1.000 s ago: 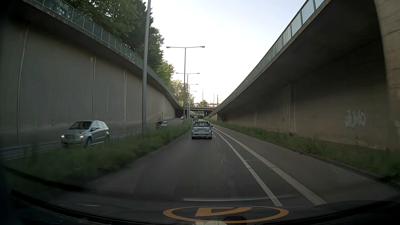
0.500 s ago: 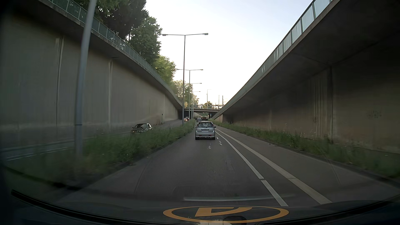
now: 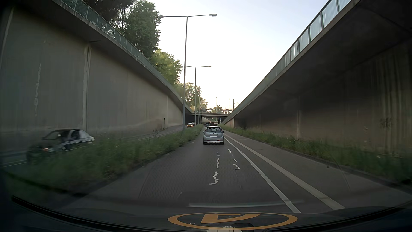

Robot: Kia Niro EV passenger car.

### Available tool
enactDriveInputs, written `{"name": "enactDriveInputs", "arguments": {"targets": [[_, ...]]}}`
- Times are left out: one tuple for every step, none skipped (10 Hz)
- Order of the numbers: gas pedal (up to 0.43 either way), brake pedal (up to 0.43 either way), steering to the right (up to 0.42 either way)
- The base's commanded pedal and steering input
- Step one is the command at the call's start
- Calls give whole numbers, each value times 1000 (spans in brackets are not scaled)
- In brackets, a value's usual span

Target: Follow the waypoints while adhering to traffic rules and regulations

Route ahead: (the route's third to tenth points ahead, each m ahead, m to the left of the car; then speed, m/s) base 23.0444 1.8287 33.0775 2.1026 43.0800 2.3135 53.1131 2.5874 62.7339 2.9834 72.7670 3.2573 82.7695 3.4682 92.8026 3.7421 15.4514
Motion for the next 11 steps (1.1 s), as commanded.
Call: {"name": "enactDriveInputs", "arguments": {"targets": [[130, 0, -6], [130, 0, -6], [130, 0, -6], [130, 0, -6], [130, 0, -6], [130, 0, -6], [130, 0, -6], [130, 0, -6], [130, 0, -6], [130, 0, -6], [130, 0, -7]]}}
